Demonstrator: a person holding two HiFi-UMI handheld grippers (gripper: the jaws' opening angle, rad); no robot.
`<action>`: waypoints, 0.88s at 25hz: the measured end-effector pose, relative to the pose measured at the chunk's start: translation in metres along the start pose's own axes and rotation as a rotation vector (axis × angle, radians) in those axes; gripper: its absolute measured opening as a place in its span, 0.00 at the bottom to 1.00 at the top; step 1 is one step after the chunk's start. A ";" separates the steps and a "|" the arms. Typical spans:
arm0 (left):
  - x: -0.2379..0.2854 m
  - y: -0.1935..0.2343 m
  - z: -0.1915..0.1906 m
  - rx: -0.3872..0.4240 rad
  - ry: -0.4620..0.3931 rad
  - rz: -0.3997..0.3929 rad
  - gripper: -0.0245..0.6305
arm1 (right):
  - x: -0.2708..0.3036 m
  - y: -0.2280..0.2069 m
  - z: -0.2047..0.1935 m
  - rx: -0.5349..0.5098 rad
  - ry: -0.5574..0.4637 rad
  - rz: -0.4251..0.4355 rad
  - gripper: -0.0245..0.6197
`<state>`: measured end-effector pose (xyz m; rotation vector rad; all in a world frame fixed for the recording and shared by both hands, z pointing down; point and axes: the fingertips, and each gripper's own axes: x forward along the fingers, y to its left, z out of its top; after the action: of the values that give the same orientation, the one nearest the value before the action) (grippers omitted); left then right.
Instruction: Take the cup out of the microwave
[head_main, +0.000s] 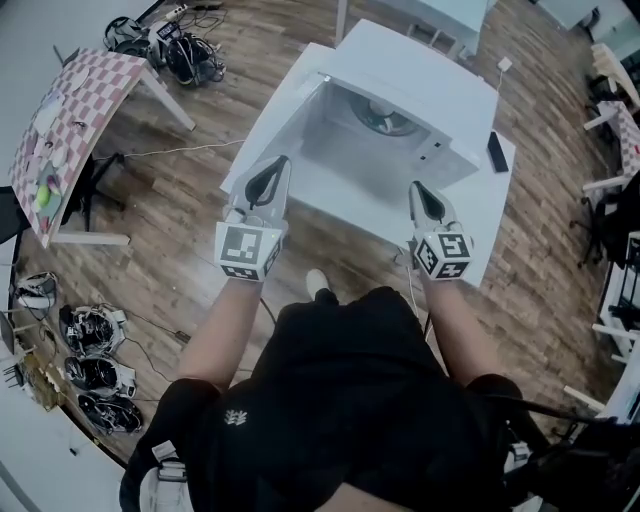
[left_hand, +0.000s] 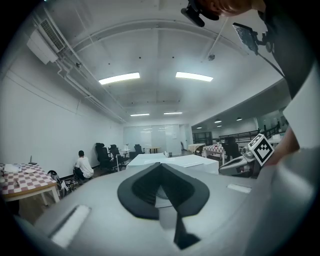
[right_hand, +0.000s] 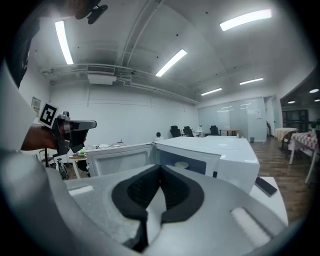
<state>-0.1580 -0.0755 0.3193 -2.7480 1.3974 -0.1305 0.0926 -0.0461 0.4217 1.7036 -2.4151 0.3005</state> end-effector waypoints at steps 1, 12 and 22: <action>0.006 0.001 -0.002 0.002 -0.002 -0.013 0.05 | 0.005 -0.004 0.000 -0.002 0.004 -0.012 0.04; 0.070 0.002 -0.007 0.015 -0.034 -0.060 0.05 | 0.061 -0.042 0.013 -0.012 -0.044 -0.092 0.04; 0.139 0.000 -0.033 0.000 -0.001 -0.081 0.05 | 0.138 -0.074 -0.002 -0.041 -0.081 -0.086 0.04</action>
<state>-0.0799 -0.1885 0.3590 -2.8050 1.2867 -0.1327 0.1169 -0.1953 0.4639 1.8289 -2.3779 0.1717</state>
